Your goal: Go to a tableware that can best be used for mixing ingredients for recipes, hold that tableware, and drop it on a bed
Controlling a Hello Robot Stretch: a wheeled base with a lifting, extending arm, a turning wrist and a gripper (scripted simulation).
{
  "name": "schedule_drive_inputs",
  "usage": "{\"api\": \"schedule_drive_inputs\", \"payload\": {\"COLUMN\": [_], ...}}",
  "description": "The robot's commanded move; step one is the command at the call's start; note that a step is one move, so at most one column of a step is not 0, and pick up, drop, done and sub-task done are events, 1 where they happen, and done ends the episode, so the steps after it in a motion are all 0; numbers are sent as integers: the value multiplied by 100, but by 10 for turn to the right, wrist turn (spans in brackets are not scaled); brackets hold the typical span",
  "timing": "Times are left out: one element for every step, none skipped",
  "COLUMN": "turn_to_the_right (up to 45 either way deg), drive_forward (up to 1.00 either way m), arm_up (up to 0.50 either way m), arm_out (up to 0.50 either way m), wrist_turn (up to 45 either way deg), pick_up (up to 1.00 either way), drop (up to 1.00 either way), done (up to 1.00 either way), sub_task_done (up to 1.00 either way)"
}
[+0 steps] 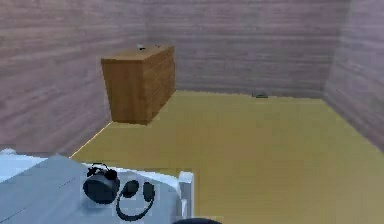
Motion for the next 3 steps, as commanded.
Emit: {"api": "schedule_drive_inputs", "payload": {"turn_to_the_right": [-450, -450, -450], "drive_forward": [0, 0, 0], "arm_up": [0, 0, 0], "arm_out": [0, 0, 0], "wrist_turn": [0, 0, 0], "pick_up": [0, 0, 0], "drop": [0, 0, 0], "done": [0, 0, 0], "sub_task_done": [0, 0, 0]}}
